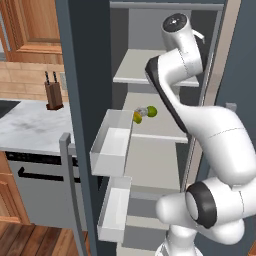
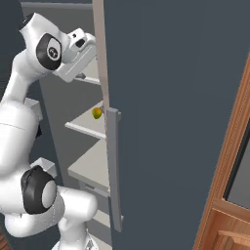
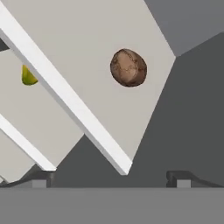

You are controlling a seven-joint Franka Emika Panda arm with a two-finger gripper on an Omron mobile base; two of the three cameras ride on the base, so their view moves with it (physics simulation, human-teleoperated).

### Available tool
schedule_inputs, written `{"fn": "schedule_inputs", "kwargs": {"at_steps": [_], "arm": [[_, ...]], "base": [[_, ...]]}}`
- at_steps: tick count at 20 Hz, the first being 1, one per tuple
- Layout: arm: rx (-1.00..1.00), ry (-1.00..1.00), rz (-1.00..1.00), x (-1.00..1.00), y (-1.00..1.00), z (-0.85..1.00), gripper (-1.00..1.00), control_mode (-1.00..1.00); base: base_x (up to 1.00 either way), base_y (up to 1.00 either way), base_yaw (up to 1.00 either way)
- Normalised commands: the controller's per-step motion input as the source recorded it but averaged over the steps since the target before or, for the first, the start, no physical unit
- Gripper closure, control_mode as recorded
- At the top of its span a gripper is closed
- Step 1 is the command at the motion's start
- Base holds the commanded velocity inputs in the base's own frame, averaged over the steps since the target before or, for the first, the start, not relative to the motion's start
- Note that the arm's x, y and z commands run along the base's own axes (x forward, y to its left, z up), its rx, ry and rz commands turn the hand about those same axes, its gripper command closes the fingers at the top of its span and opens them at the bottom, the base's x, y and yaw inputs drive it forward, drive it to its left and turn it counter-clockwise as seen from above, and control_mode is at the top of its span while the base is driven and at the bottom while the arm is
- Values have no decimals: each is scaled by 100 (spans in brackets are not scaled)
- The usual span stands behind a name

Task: Take the potato and fish from the highest rack and move them to the second highest rack where the lime and mango are located, to maximize freezer space. Close the freezer door after rearranging.

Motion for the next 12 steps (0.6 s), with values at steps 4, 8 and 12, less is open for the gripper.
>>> {"fn": "schedule_inputs", "kwargs": {"at_steps": [4, 8, 12], "arm": [[0, 0, 0, 44, -7, -17, -100, -100], [0, 0, 0, 48, -7, -10, -100, -100], [0, 0, 0, 46, -12, -6, -100, -100]], "base": [[0, 0, 0], [0, 0, 0], [0, 0, 0]]}}
